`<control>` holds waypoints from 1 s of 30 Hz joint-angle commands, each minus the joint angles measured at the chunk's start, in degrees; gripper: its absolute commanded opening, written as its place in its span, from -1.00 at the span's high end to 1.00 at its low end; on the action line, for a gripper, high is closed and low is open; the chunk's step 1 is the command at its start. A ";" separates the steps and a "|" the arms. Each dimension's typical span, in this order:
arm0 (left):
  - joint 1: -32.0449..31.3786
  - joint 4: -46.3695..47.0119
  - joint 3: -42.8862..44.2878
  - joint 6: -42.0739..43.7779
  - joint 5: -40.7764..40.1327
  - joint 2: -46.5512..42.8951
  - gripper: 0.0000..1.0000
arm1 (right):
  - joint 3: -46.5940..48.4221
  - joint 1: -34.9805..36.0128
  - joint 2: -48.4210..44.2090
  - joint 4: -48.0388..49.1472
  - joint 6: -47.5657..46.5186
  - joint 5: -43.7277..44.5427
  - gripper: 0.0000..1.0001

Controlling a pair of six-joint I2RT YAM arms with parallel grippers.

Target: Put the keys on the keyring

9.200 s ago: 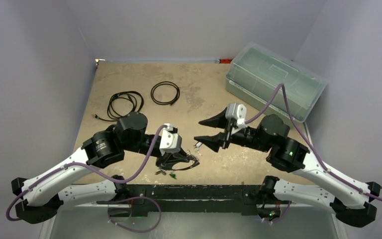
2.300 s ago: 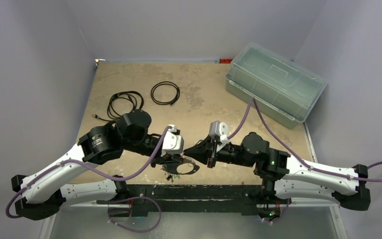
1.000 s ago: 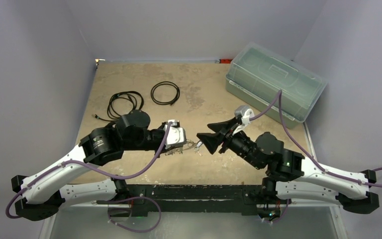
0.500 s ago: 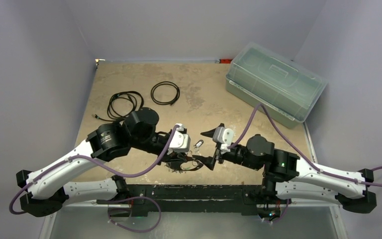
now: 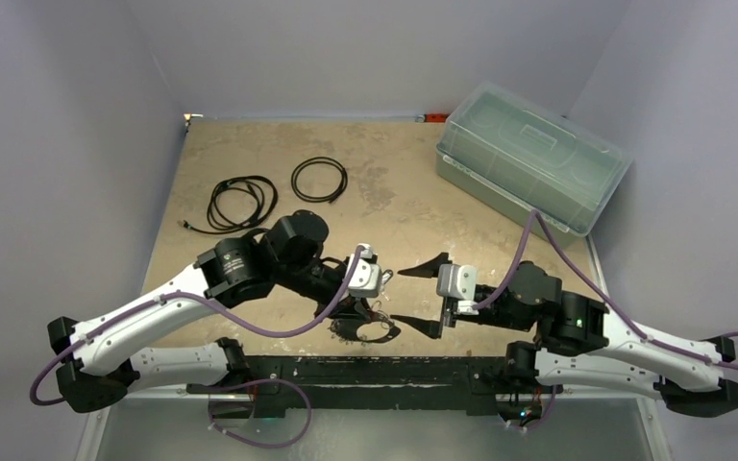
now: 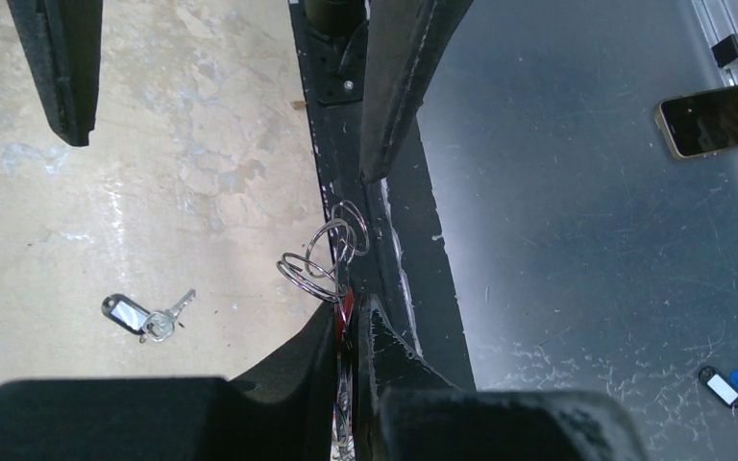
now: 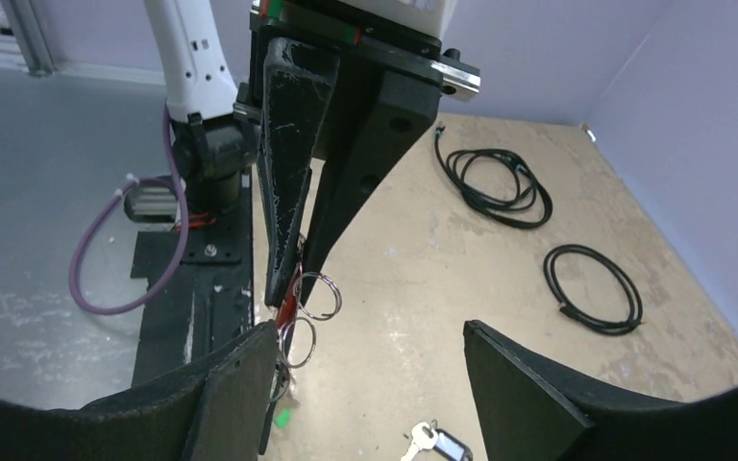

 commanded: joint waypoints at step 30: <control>0.18 13.64 -9.01 -0.91 10.99 -0.14 1.00 | 5.26 0.31 8.73 -5.24 -2.26 -8.94 0.21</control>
